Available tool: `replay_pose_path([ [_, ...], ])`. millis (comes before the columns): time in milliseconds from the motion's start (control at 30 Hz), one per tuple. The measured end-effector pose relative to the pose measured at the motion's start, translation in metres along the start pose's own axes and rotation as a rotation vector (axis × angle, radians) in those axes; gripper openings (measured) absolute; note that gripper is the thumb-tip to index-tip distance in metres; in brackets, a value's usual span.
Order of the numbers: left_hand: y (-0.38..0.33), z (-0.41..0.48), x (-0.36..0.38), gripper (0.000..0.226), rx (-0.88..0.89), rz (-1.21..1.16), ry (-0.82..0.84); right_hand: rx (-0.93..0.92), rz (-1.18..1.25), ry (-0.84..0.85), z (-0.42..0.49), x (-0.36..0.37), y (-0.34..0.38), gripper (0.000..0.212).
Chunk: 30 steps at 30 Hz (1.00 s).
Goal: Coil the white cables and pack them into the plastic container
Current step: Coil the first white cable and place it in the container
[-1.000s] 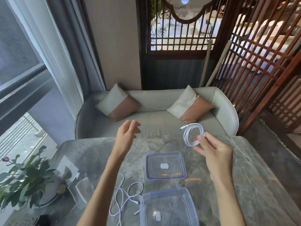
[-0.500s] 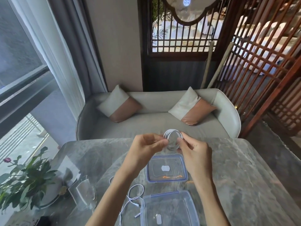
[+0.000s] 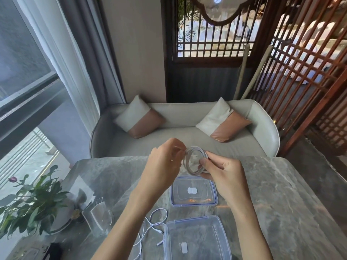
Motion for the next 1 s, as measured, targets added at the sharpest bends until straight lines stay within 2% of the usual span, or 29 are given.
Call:
replay_pose_path([
  [100, 0.002, 0.010, -0.004, 0.011, -0.016, -0.095, 0.039, 0.047, 0.133, 0.106, -0.002, 0.001, 0.003, 0.031],
  [167, 0.003, 0.009, 0.003, 0.007, -0.019, -0.307, 0.133, 0.067, 0.229, 0.158, -0.003, 0.003, 0.005, 0.026],
  [233, 0.008, 0.002, 0.012, 0.006, -0.059, -0.536, 0.181, 0.049, 0.255, 0.142, -0.003, 0.005, 0.007, 0.026],
  [300, 0.012, -0.008, 0.022, 0.013, -0.126, -0.716, 0.197, 0.017, 0.216, 0.093, -0.002, 0.006, 0.007, 0.028],
  [433, 0.015, -0.016, 0.024, 0.018, -0.185, -0.851, 0.178, -0.032, 0.038, -0.003, -0.005, 0.007, 0.006, 0.035],
  [533, 0.011, -0.019, 0.017, 0.028, -0.217, -0.998, 0.221, -0.021, -0.115, -0.086, -0.007, 0.004, 0.004, 0.025],
  [667, 0.002, -0.021, 0.012, 0.048, -0.204, -0.861, 0.258, -0.033, -0.232, -0.082, -0.010, 0.012, 0.008, 0.015],
  [767, -0.007, -0.019, 0.013, 0.044, -0.196, -0.727, 0.219, -0.059, -0.425, -0.091, -0.013, 0.018, 0.013, 0.019],
  [900, -0.018, -0.015, 0.012, 0.046, -0.137, -0.548, 0.221, -0.173, -0.649, -0.289, -0.020, 0.011, 0.025, 0.020],
  [1000, -0.021, -0.015, 0.015, 0.048, -0.101, -0.522, 0.272, -0.159, -0.609, -0.314, -0.019, 0.003, 0.023, 0.018],
])
Point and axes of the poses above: each hand's wrist, its own z-axis towards the middle knuckle, its own x-axis out of the palm, y = z × x, the point moved 5 cm from there along z, towards the middle knuckle, and after that the axes turned 12 degrees about y, right-handed, at the moved point
